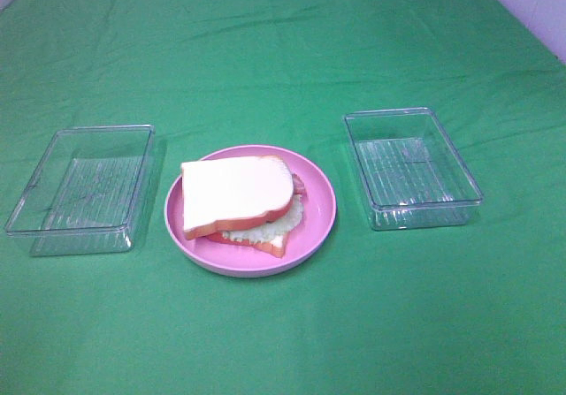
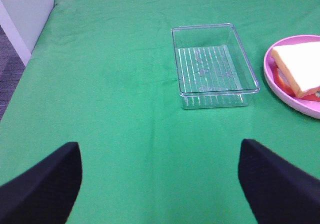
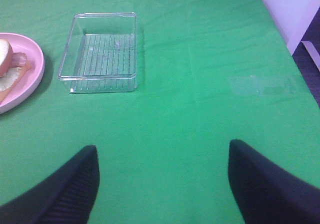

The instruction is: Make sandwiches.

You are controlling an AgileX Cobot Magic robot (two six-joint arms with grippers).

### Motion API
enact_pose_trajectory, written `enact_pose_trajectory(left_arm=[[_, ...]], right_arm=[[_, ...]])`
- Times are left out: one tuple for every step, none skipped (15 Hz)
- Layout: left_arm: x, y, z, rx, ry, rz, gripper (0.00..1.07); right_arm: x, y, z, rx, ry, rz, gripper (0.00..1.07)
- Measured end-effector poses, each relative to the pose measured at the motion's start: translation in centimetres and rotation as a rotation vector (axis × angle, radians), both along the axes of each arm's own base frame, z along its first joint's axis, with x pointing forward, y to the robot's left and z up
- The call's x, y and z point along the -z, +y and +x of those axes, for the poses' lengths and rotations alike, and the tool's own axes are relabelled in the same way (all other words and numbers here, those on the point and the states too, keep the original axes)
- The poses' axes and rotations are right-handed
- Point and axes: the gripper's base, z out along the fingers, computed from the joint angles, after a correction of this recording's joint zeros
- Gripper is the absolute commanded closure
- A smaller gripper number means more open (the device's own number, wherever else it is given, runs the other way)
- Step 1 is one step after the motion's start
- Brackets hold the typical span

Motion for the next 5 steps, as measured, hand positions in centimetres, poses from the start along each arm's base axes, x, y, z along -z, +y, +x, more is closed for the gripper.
enact_pose_trajectory(left_arm=[[0.0,0.0,0.0,0.0,0.0,0.0,0.26],[0.0,0.0,0.0,0.0,0.0,0.0,0.26],[0.0,0.0,0.0,0.0,0.0,0.0,0.26],[0.0,0.0,0.0,0.0,0.0,0.0,0.26],[0.0,0.0,0.0,0.0,0.0,0.0,0.26]], right_arm=[[0.0,0.0,0.0,0.0,0.0,0.0,0.38],[0.0,0.0,0.0,0.0,0.0,0.0,0.38],[0.0,0.0,0.0,0.0,0.0,0.0,0.38],[0.0,0.0,0.0,0.0,0.0,0.0,0.38],[0.0,0.0,0.0,0.0,0.0,0.0,0.38]])
